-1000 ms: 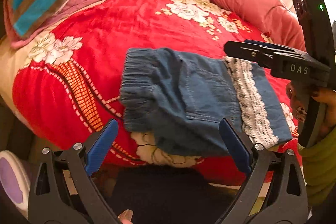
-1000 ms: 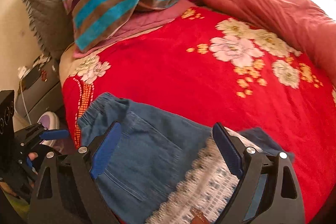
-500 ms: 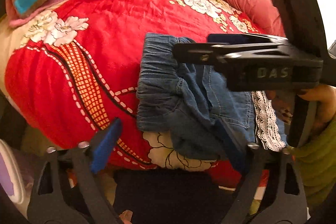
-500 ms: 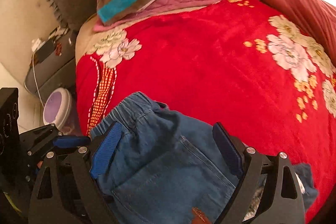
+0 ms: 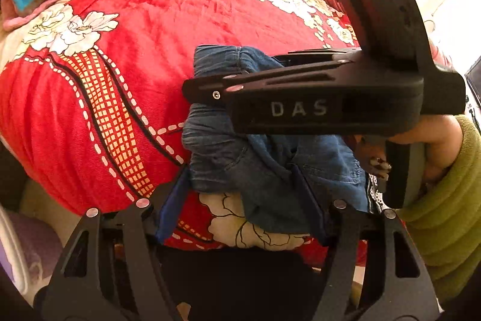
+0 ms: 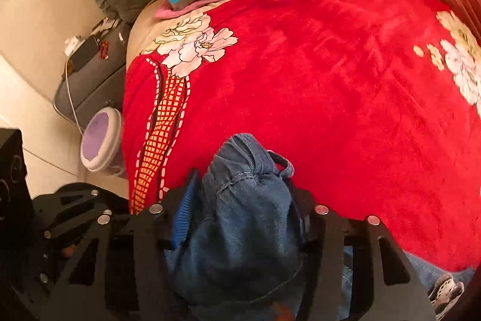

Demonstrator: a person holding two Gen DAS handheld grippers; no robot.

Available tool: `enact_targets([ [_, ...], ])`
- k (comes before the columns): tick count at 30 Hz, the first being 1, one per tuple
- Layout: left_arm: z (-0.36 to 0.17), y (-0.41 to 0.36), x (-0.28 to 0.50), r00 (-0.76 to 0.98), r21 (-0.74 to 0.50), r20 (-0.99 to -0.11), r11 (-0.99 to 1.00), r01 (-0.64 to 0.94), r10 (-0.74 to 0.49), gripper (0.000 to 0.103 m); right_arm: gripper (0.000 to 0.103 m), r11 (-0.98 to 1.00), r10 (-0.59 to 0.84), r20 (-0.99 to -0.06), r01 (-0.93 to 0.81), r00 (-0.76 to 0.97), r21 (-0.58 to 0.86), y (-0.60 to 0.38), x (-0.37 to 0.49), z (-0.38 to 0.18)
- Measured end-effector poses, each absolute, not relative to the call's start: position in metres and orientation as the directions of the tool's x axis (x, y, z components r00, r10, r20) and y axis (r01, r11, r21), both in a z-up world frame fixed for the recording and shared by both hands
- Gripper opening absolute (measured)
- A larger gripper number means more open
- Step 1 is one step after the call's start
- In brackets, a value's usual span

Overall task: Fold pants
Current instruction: 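Lift the lace end with the left gripper and fold it over the waistband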

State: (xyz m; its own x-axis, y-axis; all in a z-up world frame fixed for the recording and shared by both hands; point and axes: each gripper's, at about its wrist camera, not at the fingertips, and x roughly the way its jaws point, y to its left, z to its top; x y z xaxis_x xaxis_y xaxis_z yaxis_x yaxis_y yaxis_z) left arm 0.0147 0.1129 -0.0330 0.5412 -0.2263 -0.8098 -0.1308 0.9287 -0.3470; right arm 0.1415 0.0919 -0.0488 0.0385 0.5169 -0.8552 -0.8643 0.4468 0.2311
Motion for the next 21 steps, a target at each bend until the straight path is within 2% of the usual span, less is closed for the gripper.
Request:
enact_targets([
  [3, -0.032, 0.113, 0.015, 0.541, -0.348, -0.810, 0.928, -0.132, -0.226, 0.060, 0.031, 0.436, 0.543, -0.840, -0.863, 0.025, 0.256, 0.084, 0.144, -0.042],
  [6, -0.027, 0.111, 0.014, 0.548, -0.348, -0.806, 0.928, -0.134, -0.223, 0.062, 0.027, 0.435, 0.581, -0.814, -0.854, 0.026, 0.284, 0.068, 0.146, -0.032],
  [11, -0.018, 0.108, 0.014, 0.561, -0.346, -0.799, 0.929, -0.131, -0.219, 0.070, 0.027, 0.426, 0.664, -0.748, -0.831, 0.017, 0.359, 0.038, 0.145, -0.012],
  [16, -0.007, 0.099, 0.015, 0.579, -0.354, -0.784, 0.928, -0.116, -0.226, 0.083, 0.027, 0.413, 0.728, -0.685, -0.807, 0.014, 0.422, 0.009, 0.146, 0.007],
  [21, -0.003, 0.082, 0.024, 0.573, -0.374, -0.778, 0.923, -0.094, -0.257, 0.089, 0.027, 0.422, 0.774, -0.632, -0.772, 0.035, 0.475, -0.031, 0.153, 0.016],
])
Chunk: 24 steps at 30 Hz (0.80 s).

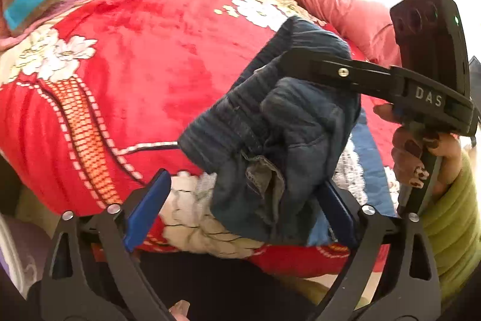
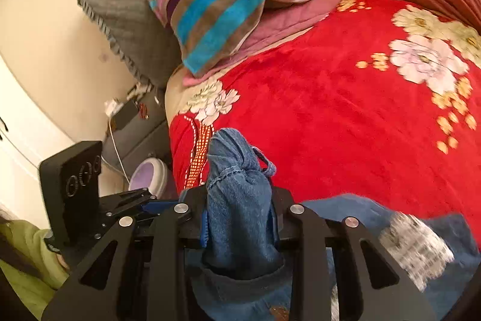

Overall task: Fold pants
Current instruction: 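Lift the lace end with the left gripper and fold it over the waistband, then lower the folded bundle onto the bed and open the left gripper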

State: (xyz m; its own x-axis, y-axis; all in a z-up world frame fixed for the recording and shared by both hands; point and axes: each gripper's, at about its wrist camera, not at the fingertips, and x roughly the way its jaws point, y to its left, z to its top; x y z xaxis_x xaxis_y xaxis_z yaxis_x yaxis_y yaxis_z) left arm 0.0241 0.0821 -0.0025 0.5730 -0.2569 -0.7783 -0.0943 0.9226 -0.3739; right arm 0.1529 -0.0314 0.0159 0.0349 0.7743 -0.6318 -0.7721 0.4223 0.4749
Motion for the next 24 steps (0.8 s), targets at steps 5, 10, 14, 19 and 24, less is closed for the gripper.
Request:
enact_targets([
  [5, -0.003, 0.057, 0.033, 0.551, -0.400, -0.776, 0.915, -0.050, -0.309, 0.089, 0.027, 0.431, 0.807, -0.587, -0.740, 0.061, 0.516, -0.074, 0.159, 0.016],
  [10, -0.001, 0.028, 0.040, 0.534, -0.446, -0.754, 0.895, 0.012, -0.382, 0.060, 0.027, 0.445, 0.821, -0.563, -0.722, 0.093, 0.530, -0.105, 0.163, 0.014],
  [14, 0.002, 0.004, 0.042, 0.534, -0.450, -0.743, 0.892, 0.047, -0.403, 0.053, 0.030, 0.459, 0.825, -0.553, -0.708, 0.115, 0.537, -0.125, 0.166, 0.012],
  [19, 0.010, -0.022, 0.043, 0.537, -0.427, -0.733, 0.897, 0.113, -0.417, 0.053, 0.048, 0.482, 0.825, -0.544, -0.694, 0.153, 0.536, -0.147, 0.167, 0.011],
  [24, 0.006, -0.080, 0.026, 0.442, -0.312, -0.783, 0.891, 0.330, -0.437, 0.072, 0.079, 0.676, 0.708, -0.614, -0.586, 0.348, 0.447, -0.195, 0.166, 0.007],
])
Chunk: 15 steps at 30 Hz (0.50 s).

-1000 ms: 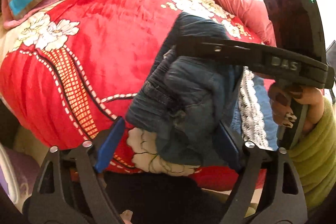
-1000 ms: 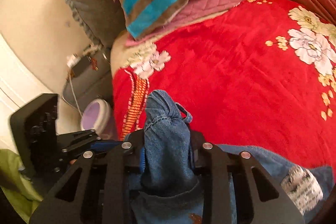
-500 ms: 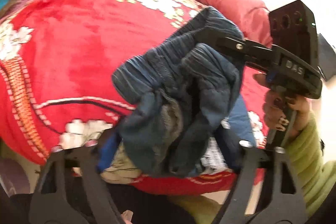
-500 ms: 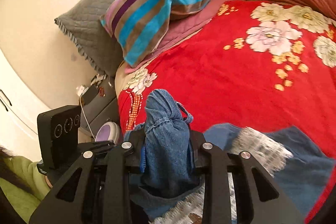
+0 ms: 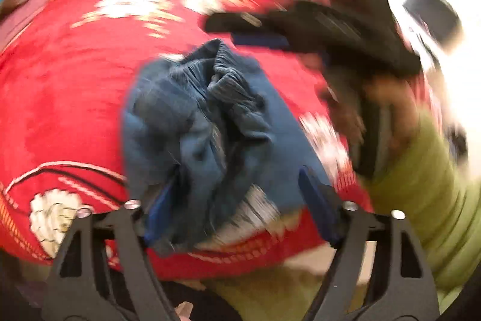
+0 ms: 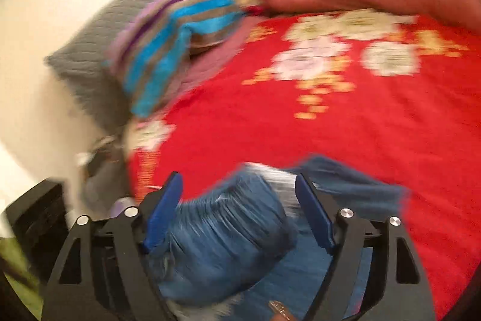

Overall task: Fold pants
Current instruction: 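Lower the folded bundle onto the bed and open the left gripper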

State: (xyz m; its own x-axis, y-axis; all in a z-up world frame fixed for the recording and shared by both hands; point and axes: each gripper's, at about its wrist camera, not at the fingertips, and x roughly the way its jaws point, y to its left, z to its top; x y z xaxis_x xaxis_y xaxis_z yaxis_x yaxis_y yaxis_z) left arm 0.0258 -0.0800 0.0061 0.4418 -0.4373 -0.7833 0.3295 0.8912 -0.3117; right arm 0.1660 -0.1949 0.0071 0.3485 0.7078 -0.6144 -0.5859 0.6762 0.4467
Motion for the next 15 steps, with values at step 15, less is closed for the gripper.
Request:
enact_targets([
  [15, -0.003, -0.055, 0.033, 0.512, -0.214, -0.810, 0.957, 0.197, -0.286, 0.062, 0.065, 0.785, 0.600, -0.727, -0.418, 0.333, 0.457, -0.222, 0.130, -0.022],
])
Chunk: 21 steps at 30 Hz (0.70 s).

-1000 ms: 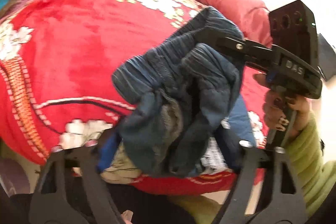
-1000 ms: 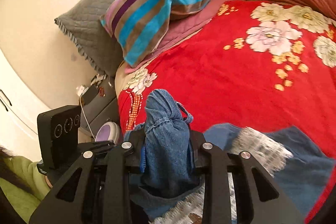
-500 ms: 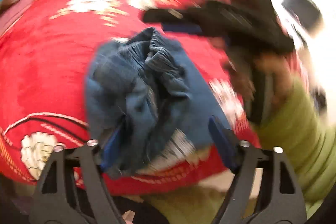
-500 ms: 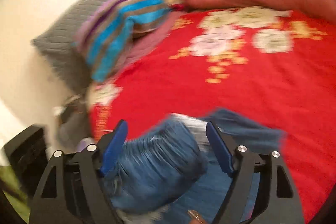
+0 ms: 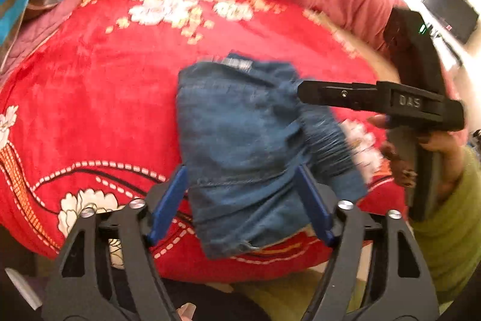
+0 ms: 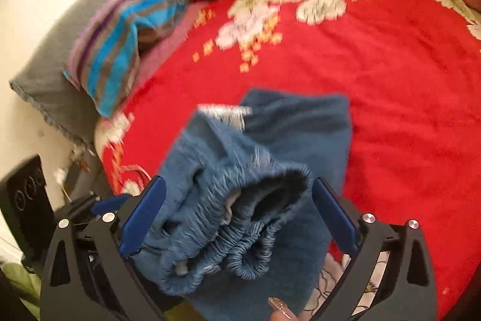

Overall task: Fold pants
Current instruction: 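Lower the folded bundle onto the bed and open the left gripper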

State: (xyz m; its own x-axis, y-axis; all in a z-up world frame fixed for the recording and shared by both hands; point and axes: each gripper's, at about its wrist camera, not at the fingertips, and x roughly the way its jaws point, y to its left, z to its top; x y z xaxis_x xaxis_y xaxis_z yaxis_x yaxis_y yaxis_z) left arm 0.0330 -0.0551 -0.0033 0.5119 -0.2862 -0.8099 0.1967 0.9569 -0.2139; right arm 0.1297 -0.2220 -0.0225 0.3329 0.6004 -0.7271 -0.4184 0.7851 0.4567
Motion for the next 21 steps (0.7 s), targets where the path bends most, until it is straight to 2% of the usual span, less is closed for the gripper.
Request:
enact_targets([
  [1, -0.009, -0.057, 0.034, 0.497, -0.217, -0.820, 0.957, 0.192, -0.286, 0.062, 0.050, 0.797, 0.572, -0.753, -0.439, 0.324, 0.416, -0.213, 0.129, -0.027],
  [2, -0.016, -0.059, 0.035, 0.483, -0.216, -0.829, 0.958, 0.190, -0.283, 0.062, 0.048, 0.787, 0.574, -0.755, -0.467, 0.317, 0.402, -0.208, 0.126, -0.025],
  [6, -0.023, -0.060, 0.037, 0.482, -0.204, -0.833, 0.961, 0.185, -0.270, 0.062, 0.046, 0.738, 0.641, -0.681, -0.529, 0.355, 0.420, -0.207, 0.117, -0.002],
  [10, -0.021, -0.056, 0.037, 0.479, -0.231, -0.829, 0.957, 0.175, -0.288, 0.064, 0.046, 0.825, 0.501, -0.756, -0.495, 0.420, 0.272, -0.206, 0.127, -0.013],
  [14, -0.021, -0.057, 0.033, 0.473, -0.235, -0.830, 0.955, 0.181, -0.294, 0.066, 0.053, 0.852, 0.472, -0.778, -0.440, 0.415, 0.282, -0.218, 0.129, -0.034],
  [17, -0.018, -0.054, 0.032, 0.475, -0.256, -0.824, 0.951, 0.175, -0.309, 0.066, 0.068, 0.855, 0.485, -0.754, -0.421, 0.444, 0.302, -0.226, 0.123, -0.024],
  [20, -0.008, -0.049, 0.031, 0.501, -0.260, -0.808, 0.950, 0.171, -0.311, 0.067, 0.075, 0.856, 0.493, -0.717, -0.421, 0.492, 0.299, -0.237, 0.115, -0.005],
  [21, -0.003, -0.047, 0.031, 0.516, -0.253, -0.801, 0.953, 0.168, -0.303, 0.072, 0.075, 0.858, 0.489, -0.708, -0.425, 0.510, 0.287, -0.239, 0.110, 0.002],
])
